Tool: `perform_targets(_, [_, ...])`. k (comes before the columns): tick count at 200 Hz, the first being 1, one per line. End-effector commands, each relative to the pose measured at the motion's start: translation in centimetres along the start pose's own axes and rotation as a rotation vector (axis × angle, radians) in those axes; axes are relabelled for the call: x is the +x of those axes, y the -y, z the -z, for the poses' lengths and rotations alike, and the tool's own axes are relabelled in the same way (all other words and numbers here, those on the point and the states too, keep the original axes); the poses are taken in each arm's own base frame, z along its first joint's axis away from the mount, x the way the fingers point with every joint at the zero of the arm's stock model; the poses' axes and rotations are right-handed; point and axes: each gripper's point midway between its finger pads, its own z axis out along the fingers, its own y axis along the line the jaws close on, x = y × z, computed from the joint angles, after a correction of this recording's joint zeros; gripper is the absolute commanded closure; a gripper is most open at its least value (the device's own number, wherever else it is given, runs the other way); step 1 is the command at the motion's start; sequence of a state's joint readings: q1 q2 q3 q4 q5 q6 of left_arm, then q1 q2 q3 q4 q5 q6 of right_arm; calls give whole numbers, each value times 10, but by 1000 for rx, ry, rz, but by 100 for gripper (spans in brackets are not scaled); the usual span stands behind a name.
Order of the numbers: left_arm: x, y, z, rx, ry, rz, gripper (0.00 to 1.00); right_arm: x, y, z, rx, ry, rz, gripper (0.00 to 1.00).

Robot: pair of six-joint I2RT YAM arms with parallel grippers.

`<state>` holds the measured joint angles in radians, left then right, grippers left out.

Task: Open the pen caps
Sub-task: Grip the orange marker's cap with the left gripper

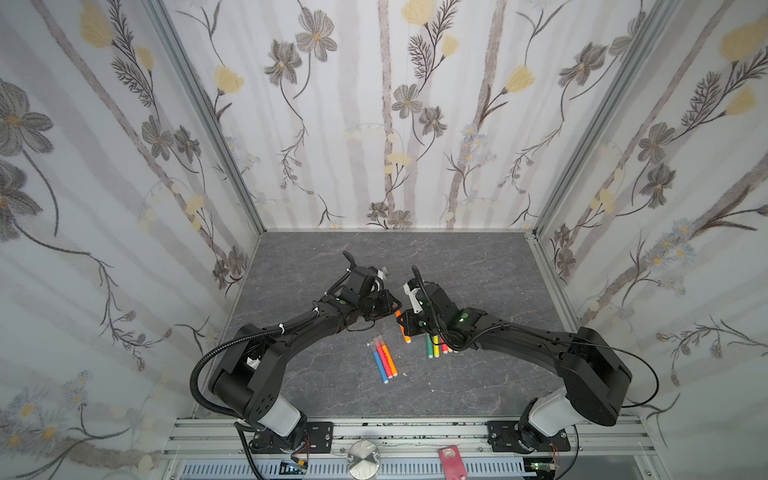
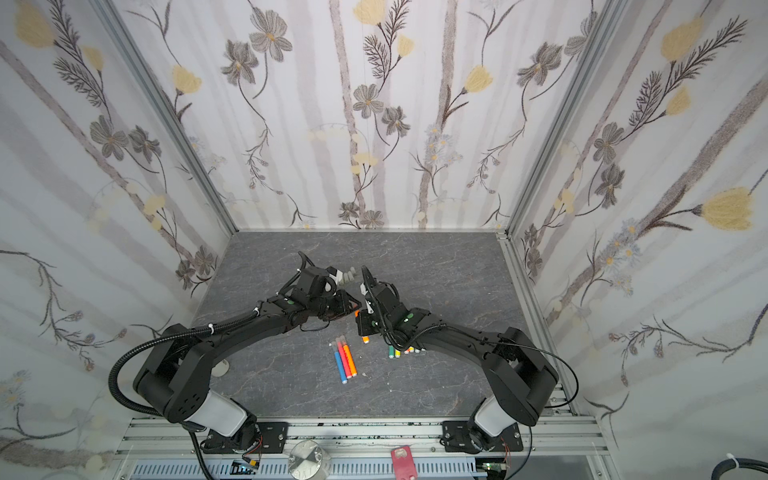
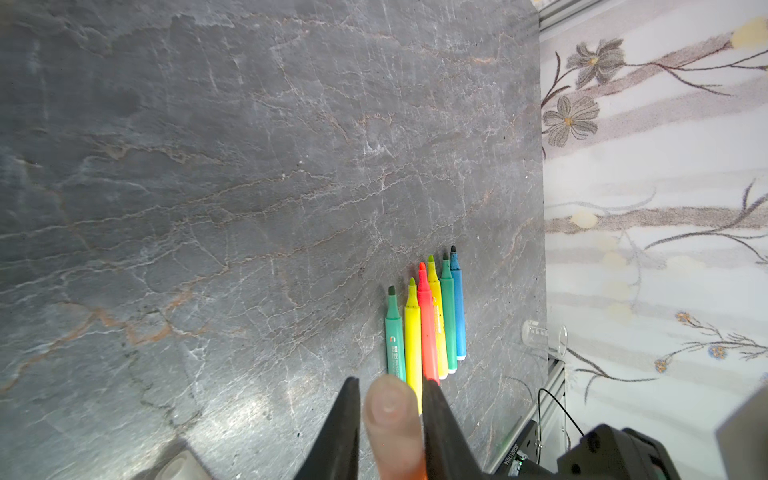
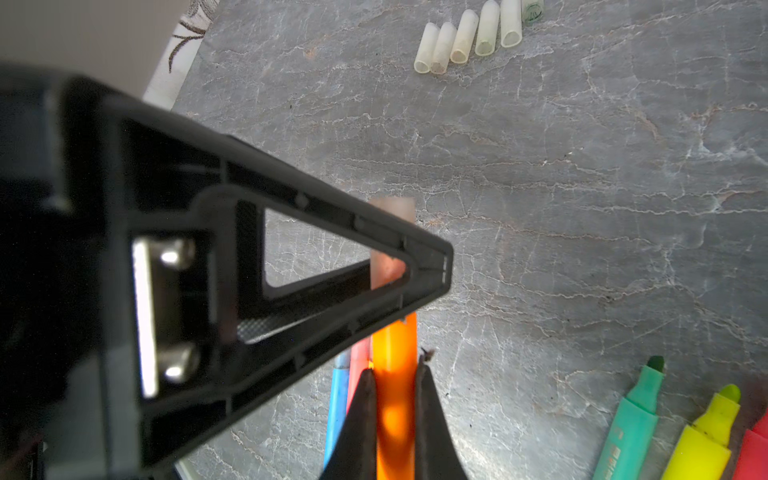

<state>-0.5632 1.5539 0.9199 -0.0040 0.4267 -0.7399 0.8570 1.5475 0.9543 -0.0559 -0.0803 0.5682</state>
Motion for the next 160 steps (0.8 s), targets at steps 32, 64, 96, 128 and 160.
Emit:
perform_targets(32, [-9,3,-1,0,36,-18,74,-7,-7,3,-31,29,-8,100])
perform_targets(64, [-10,1,0,-6,40,-19,78,-5,-7,3,-39,28,-13,100])
perform_targets(96, [-9,2,-1,3,38,-13,83,-4,-6,3,-39,27,-18,100])
perform_targets(128, [-9,6,-1,20,35,-12,94,-2,-5,1,-37,25,-18,100])
perform_targets(160, [-5,10,-3,64,19,17,100,-2,-5,0,-42,33,-19,82])
